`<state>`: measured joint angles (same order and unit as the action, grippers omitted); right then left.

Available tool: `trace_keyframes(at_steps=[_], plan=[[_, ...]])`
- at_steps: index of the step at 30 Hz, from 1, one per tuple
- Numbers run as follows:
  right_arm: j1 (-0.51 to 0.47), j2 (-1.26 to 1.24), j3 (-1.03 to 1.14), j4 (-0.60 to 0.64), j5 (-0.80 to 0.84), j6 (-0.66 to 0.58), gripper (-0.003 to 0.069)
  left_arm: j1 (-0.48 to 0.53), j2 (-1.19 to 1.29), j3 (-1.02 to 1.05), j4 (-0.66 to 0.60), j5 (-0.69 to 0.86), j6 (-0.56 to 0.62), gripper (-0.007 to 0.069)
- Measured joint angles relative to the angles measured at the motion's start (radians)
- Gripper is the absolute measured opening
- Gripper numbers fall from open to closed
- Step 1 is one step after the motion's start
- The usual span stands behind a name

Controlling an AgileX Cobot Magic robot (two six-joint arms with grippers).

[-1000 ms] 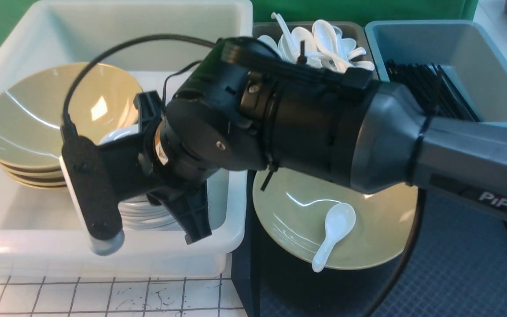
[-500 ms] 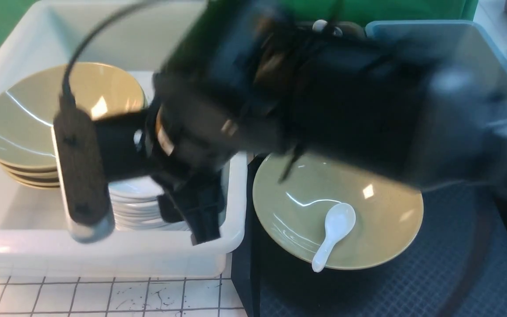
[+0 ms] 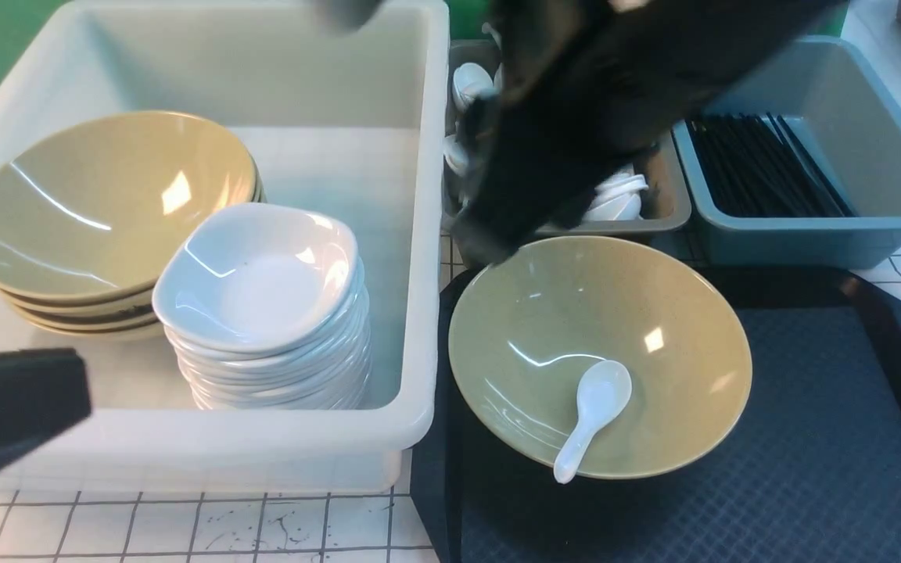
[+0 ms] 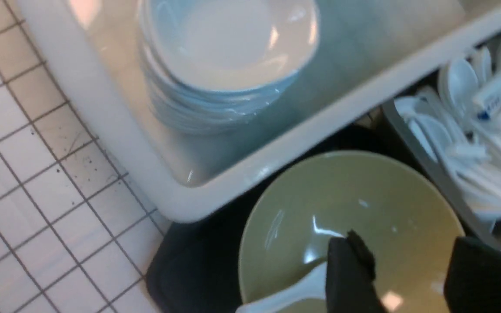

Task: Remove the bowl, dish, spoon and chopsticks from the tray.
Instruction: Use the left arm to grab the soup spoon in the middle

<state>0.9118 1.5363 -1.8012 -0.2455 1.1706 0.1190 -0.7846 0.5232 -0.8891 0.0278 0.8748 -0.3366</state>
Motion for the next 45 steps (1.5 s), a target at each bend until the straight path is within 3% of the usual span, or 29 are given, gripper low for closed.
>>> trace_keyframes(at_steps=[3,12,19,24,28,33,35,43,45], plan=[[-0.059,-0.098,0.157,0.027,0.0,0.097,0.0298,0.0,0.029,0.0,-0.048,0.0,0.048,0.0],[-0.076,-0.366,0.476,0.054,0.0,0.166,0.0275,0.0,0.244,-0.005,-0.178,-0.008,0.096,0.0],[-0.076,-0.722,0.616,0.056,0.0,0.202,0.015,-0.001,0.604,-0.151,-0.267,-0.022,0.113,0.0],[-0.076,-0.935,0.702,0.058,0.0,0.217,0.0087,-0.059,0.854,-0.315,-0.247,0.014,0.101,0.0],[-0.076,-1.049,0.754,0.058,0.001,0.211,0.0083,-0.151,1.051,-0.469,-0.182,0.092,0.037,0.0],[-0.076,-1.142,0.765,0.059,0.001,0.186,0.0083,-0.176,1.23,-0.653,-0.148,0.162,-0.02,0.0007],[-0.076,-1.17,0.765,0.059,0.001,0.179,0.0083,-0.176,1.281,-0.698,-0.139,0.19,-0.023,0.0039],[-0.076,-1.25,0.765,0.066,0.001,0.17,0.0085,-0.169,1.458,-0.811,-0.028,0.26,-0.025,0.0325],[-0.076,-1.251,0.765,0.076,0.001,0.17,0.0085,-0.155,1.472,-0.811,-0.02,0.271,-0.025,0.0365]])
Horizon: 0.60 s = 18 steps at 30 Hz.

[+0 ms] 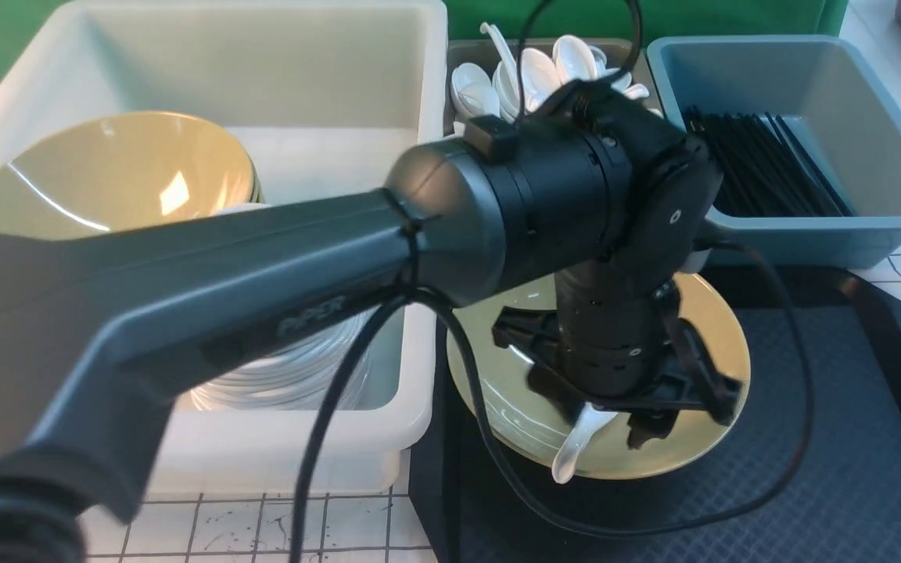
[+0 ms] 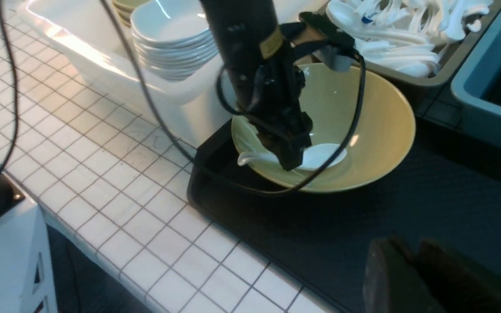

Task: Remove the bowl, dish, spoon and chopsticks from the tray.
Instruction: Use the left arm to grab the soup spoon in the middle

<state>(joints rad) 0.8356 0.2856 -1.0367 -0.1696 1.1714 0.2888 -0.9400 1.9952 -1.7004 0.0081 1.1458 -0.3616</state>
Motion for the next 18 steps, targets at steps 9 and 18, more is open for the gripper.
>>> trace_keyframes(at_steps=[9,18], plan=[[0.0,-0.001,0.047,0.013,0.0,0.0,0.0088,0.086,0.022,-0.005,-0.144,0.016,0.044,0.0395],[0.0,-0.001,0.057,0.014,0.0,0.001,0.0098,0.086,0.065,-0.005,-0.163,0.068,0.084,0.0395]])
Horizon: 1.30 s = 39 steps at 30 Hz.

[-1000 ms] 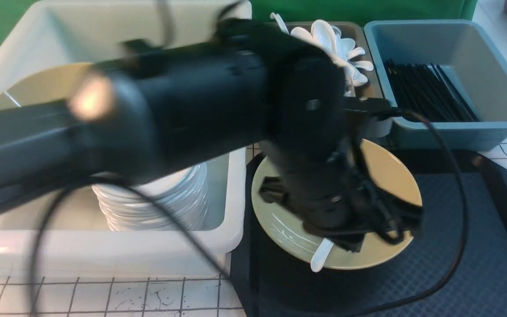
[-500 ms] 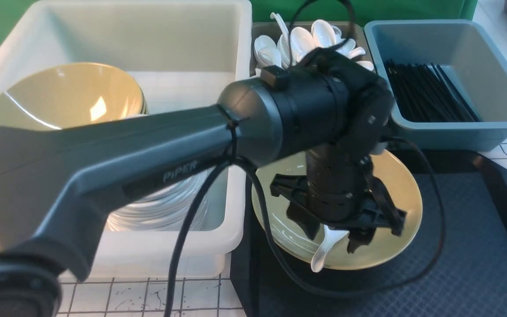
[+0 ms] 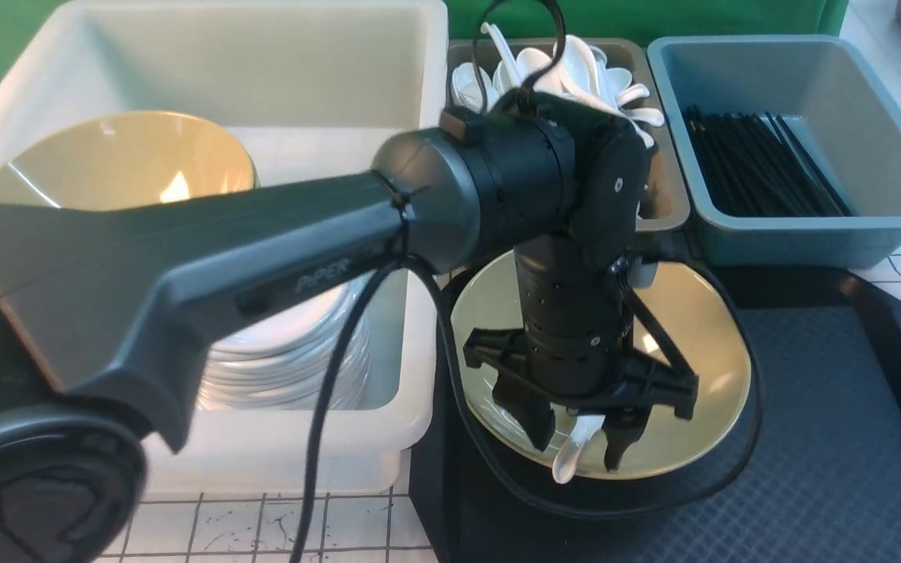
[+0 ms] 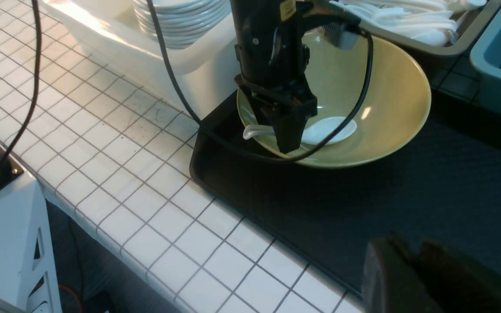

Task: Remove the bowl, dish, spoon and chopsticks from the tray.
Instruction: Use the left arm to grab the soup spoon in the middle, then use the left arm to put the soup spoon into the small storage box in the middle

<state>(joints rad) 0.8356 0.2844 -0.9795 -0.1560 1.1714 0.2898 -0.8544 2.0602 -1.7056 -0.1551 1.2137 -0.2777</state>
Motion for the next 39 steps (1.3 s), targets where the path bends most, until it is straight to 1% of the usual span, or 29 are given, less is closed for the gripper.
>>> trace_keyframes(at_steps=[6,9,10,11,12,13,14,15,19,23,25,27,28,32,35,39], plan=[[0.0,0.0,0.001,0.0,0.0,0.0,0.0099,0.0,0.018,-0.001,0.016,-0.012,0.004,0.0388],[0.0,0.0,0.001,0.0,0.0,0.0,0.01,0.0,0.019,-0.001,0.02,-0.011,0.005,0.0335],[0.0,0.0,0.001,0.0,0.0,0.0,0.0101,0.0,0.021,-0.001,0.023,-0.01,0.005,0.0266],[0.0,0.0,0.001,0.0,0.0,0.0,0.0101,0.0,0.023,-0.002,0.023,-0.01,0.005,0.0218],[0.0,0.0,0.001,0.0,0.0,0.0,0.0101,0.0,0.023,-0.002,0.025,-0.01,0.005,0.0207],[0.0,0.0,0.001,0.0,0.0,-0.001,0.0101,0.0,0.026,-0.004,0.03,-0.008,0.005,0.0129],[0.0,0.0,0.001,0.0,0.0,-0.001,0.0102,0.0,0.027,-0.01,0.035,-0.006,0.005,0.0083],[0.0,0.0,0.001,0.0,0.0,-0.001,0.0103,0.0,0.027,-0.014,0.04,-0.004,0.006,0.0074],[0.0,0.0,0.001,0.0,0.0,-0.001,0.0109,0.0,0.032,-0.107,0.095,0.012,0.006,0.0072],[0.0,0.0,0.001,-0.002,0.0,0.001,0.0109,0.0,0.033,-0.271,0.164,0.013,0.006,0.0072],[0.0,0.0,0.001,-0.019,0.0,0.021,0.0109,0.006,0.033,-0.349,0.198,0.011,0.001,0.0072],[0.0,0.0,0.001,-0.062,0.0,0.042,0.0109,0.022,0.031,-0.408,0.217,-0.021,-0.006,0.0072],[0.0,0.0,0.001,-0.092,0.0,0.054,0.0109,0.046,0.03,-0.434,0.224,-0.074,-0.016,0.0072],[0.0,0.0,0.001,-0.124,0.0,0.06,0.0109,0.118,0.032,-0.451,0.233,-0.232,-0.025,0.0072],[0.0,0.0,0.001,-0.126,0.0,0.067,0.0109,0.177,0.035,-0.451,0.227,-0.28,-0.028,0.0072],[0.0,0.0,0.001,-0.126,0.0,0.068,0.0111,0.24,0.035,-0.451,0.195,-0.3,-0.029,0.0072]])
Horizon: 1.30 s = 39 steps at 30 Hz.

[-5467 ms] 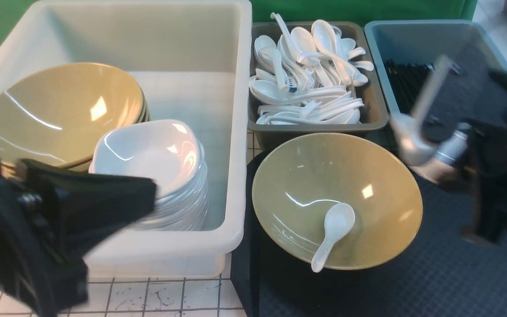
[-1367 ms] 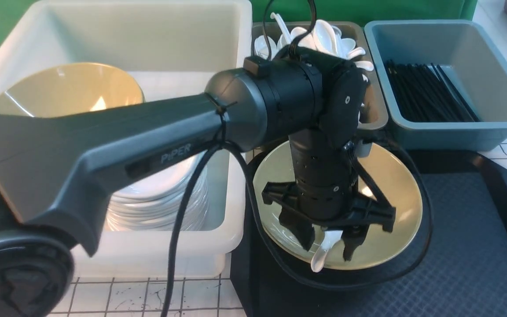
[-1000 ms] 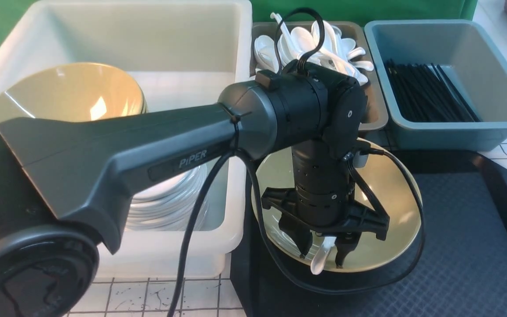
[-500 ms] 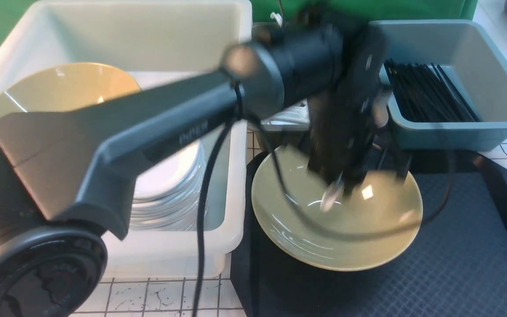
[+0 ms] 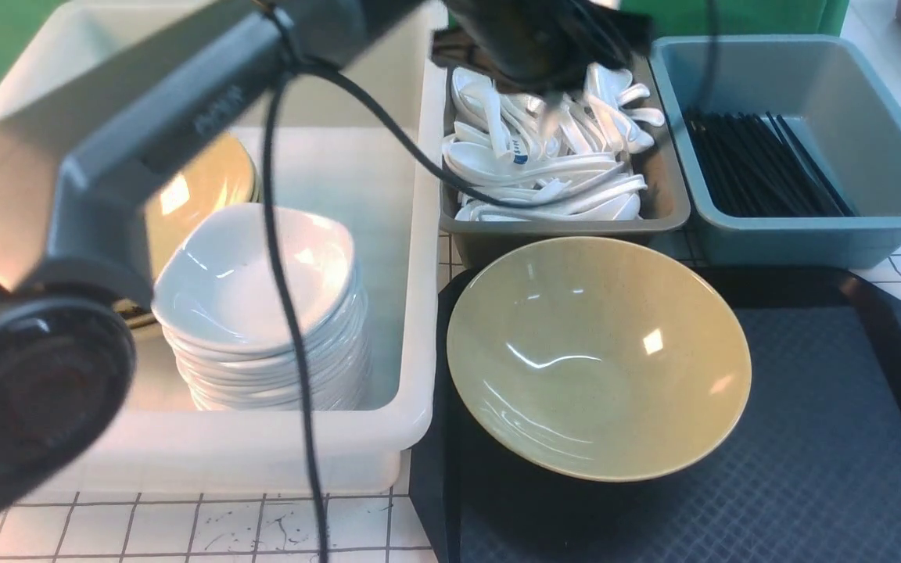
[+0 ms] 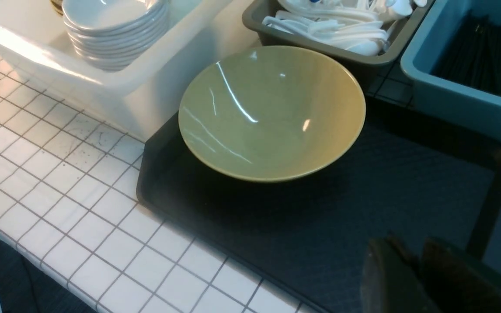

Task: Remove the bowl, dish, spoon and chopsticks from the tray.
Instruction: Use the left arm to put the soup spoon into the small storage box in the middle

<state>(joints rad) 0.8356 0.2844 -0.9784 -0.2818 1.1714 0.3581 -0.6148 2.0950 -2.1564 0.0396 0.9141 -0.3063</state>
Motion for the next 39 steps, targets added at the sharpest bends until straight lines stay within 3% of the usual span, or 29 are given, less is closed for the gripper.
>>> trace_keyframes(at_steps=[11,39], plan=[[0.0,0.0,0.0,-0.001,-0.003,-0.001,0.012,0.165,0.028,0.0,-0.138,-0.13,-0.016,0.0072],[0.0,0.0,0.0,0.001,-0.003,0.003,0.0123,0.189,0.226,0.0,-0.125,-0.47,-0.02,0.0077]])
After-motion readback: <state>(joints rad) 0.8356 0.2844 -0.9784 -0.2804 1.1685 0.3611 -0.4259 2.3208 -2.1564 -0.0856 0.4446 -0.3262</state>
